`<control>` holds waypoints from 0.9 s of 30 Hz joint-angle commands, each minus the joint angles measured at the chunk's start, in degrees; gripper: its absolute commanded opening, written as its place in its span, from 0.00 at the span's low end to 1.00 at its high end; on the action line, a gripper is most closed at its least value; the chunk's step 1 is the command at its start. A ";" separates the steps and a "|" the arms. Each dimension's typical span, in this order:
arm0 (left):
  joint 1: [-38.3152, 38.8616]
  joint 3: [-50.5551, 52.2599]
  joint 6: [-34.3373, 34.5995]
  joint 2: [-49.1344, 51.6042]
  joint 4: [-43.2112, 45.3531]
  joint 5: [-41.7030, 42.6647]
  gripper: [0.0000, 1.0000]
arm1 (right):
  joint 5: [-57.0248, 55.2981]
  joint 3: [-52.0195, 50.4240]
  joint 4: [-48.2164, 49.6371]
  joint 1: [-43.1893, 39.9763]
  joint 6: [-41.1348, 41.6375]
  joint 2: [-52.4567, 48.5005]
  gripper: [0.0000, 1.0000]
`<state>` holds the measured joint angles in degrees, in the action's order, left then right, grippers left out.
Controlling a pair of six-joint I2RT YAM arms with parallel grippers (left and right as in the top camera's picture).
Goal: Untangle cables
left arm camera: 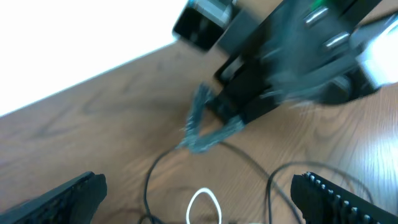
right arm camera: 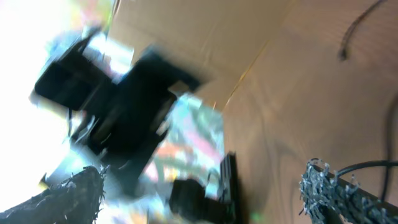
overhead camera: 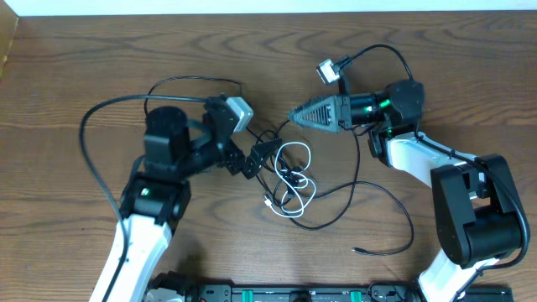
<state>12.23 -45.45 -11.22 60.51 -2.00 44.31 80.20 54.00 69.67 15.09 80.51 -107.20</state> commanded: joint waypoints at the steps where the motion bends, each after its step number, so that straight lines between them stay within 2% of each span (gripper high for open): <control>1: 0.07 -0.74 5.68 -4.33 0.09 -0.94 0.99 | -13.20 0.44 -5.22 0.35 -10.58 0.46 0.99; 6: 0.07 -0.74 9.53 -8.33 -0.13 -1.14 0.99 | -29.03 0.44 -18.14 0.39 -31.47 0.50 0.99; 7: 0.07 -0.74 9.62 -9.29 -1.05 -1.18 0.99 | -33.29 0.44 -23.41 0.37 -38.07 0.94 0.99; 12: 0.07 -0.74 9.62 -10.05 -5.68 -6.73 0.99 | -37.27 0.50 -39.41 0.37 -51.91 5.16 0.99; 17: 0.07 -0.74 9.62 -9.31 -10.25 -15.56 0.99 | -44.70 0.50 -63.41 1.22 -69.05 14.25 0.99; 23: 0.07 -0.74 9.60 -8.26 -11.26 -17.00 0.99 | -51.15 0.50 -82.01 5.84 -78.68 22.27 0.99; 25: 0.07 -0.74 9.62 -7.52 -11.50 -16.98 0.99 | -54.07 0.48 -85.79 8.68 -81.48 22.32 0.96; 26: 0.07 -0.74 9.62 -7.06 -11.80 -16.98 0.99 | -56.13 0.46 -87.17 10.27 -82.12 21.92 0.90; 27: 0.07 -0.74 9.62 -6.69 -12.17 -16.98 0.99 | -58.27 0.46 -88.37 11.80 -82.12 21.40 0.89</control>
<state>12.23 -45.50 -1.85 52.64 -13.34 28.71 30.09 54.26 -15.97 22.65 5.80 -84.51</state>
